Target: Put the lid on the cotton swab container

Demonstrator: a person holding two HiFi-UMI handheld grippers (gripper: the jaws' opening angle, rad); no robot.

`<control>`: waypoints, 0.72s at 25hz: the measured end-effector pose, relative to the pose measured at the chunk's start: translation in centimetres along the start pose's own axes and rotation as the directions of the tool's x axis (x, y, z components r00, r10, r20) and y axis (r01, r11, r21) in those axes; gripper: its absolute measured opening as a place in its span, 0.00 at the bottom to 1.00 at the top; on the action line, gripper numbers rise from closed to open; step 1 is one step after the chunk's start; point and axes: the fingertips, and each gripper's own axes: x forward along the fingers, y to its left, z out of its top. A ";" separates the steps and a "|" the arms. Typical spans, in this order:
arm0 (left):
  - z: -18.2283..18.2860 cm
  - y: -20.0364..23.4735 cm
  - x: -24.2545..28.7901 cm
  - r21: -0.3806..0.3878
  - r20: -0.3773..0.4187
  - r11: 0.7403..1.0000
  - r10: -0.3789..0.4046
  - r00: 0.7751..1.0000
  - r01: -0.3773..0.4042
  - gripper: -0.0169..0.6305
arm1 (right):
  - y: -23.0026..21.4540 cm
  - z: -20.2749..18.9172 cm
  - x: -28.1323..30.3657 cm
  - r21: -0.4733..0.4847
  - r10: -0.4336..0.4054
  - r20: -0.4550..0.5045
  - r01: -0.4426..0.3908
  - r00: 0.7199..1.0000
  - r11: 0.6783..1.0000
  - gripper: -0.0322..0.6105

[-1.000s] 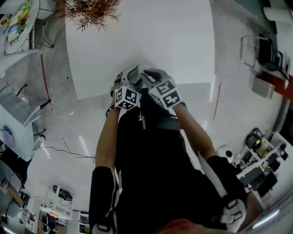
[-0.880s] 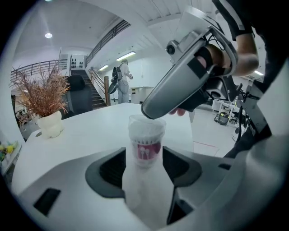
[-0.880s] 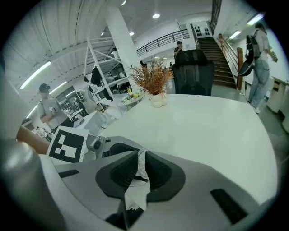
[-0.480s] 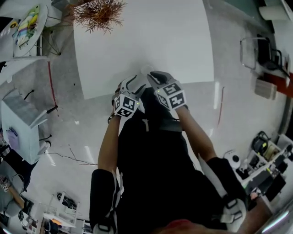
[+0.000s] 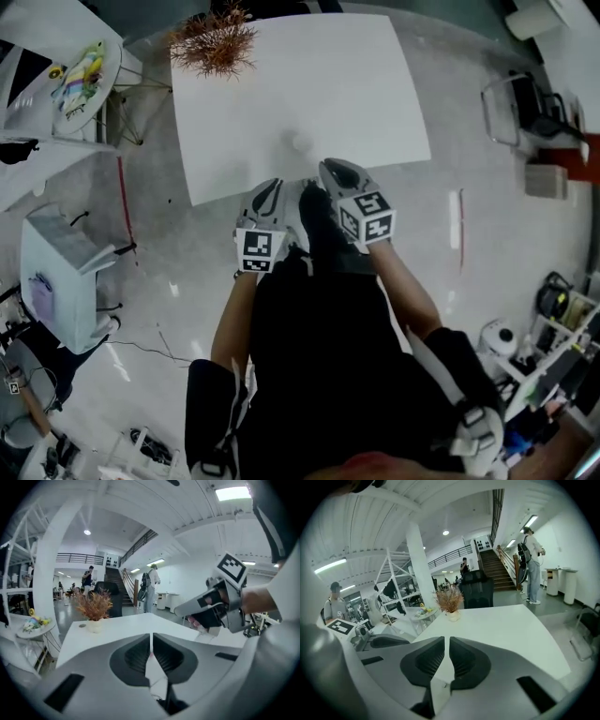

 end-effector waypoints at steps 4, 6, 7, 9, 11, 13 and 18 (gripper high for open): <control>5.2 -0.8 -4.4 -0.024 0.090 0.994 0.108 0.990 -0.106 0.04 | 1.6 1.5 -4.6 0.013 -0.027 0.087 0.026 0.996 1.000 0.10; 7.8 -1.0 -6.6 -0.039 0.146 0.989 0.144 0.979 -0.140 0.04 | 2.4 2.4 -6.5 0.021 -0.034 0.132 0.032 0.991 0.999 0.10; 9.0 -1.1 -7.5 -0.049 0.173 0.987 0.159 0.972 -0.153 0.04 | 2.6 2.8 -7.3 0.026 -0.040 0.153 0.036 0.987 0.999 0.10; 11.2 -1.4 -9.0 -0.091 0.223 0.981 0.187 0.957 -0.171 0.04 | 2.6 3.5 -9.0 0.033 -0.051 0.185 0.045 0.981 0.998 0.10; 12.8 -2.0 -10.3 -0.116 0.250 0.977 0.205 0.946 -0.181 0.04 | 2.5 4.2 -10.8 0.031 -0.055 0.212 0.049 0.976 0.998 0.10; 14.1 -2.8 -11.5 -0.137 0.263 0.973 0.217 0.940 -0.186 0.04 | 2.4 5.0 -12.5 0.020 -0.056 0.242 0.053 0.969 0.998 0.10; 16.1 -4.4 -12.8 -0.171 0.281 0.963 0.249 0.927 -0.206 0.04 | 2.1 7.1 -14.9 -0.021 -0.040 0.294 0.048 0.955 0.999 0.10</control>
